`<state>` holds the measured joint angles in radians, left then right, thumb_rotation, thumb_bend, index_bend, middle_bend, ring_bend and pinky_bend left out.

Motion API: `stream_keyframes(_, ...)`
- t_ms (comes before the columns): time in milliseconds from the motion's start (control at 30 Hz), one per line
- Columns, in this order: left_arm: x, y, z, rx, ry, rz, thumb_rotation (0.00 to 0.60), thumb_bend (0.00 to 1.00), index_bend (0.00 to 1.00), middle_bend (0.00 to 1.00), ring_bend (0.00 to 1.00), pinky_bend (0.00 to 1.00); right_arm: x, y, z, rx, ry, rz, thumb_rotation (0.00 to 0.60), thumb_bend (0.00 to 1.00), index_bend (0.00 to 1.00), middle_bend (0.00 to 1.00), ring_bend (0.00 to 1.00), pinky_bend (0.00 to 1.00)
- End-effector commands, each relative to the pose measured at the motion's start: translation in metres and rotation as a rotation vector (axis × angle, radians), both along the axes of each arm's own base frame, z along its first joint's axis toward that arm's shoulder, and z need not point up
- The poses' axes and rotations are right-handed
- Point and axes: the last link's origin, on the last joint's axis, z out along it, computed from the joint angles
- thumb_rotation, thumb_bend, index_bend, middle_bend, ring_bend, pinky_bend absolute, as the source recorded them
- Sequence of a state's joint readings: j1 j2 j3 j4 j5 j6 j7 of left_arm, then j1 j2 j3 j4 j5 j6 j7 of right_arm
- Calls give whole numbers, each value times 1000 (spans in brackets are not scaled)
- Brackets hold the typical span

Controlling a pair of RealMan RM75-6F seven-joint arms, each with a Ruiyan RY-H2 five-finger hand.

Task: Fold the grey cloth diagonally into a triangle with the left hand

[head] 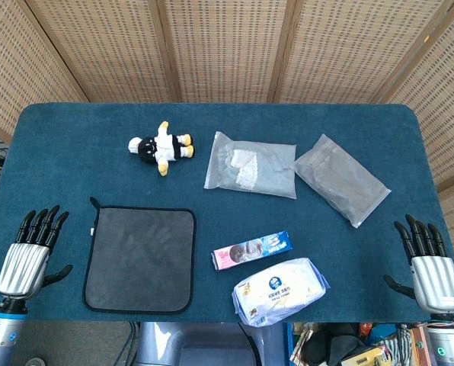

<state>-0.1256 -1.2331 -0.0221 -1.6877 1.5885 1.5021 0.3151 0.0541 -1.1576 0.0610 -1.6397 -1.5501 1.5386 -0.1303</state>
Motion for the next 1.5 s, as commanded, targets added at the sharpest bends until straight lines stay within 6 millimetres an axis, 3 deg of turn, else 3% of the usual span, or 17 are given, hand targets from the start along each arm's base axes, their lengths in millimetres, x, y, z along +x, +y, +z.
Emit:
stream_keyframes(33,0,0,-1,-3,4,0,600,126,0,0,0,0,0,0,0,-2,0,-1,600,0,0,0,0,0)
stream_keyframes(767,0,-5,-7,-58,-9,-70,600,126,0,0,0,0,-3,-1,3,-25,-7,-12,600,0,0,0,0,0)
stream_keyframes(1267,-29,-15,-5,-217,103,-272,600,142,4,0,0,0,-2,0,3,-37,1,-10,600,0,0,0,0,0)
stream_keyframes(1500,-49,-31,-18,-304,129,-293,600,143,219,0,0,0,-2,1,4,-41,1,-6,600,0,0,0,0,0)
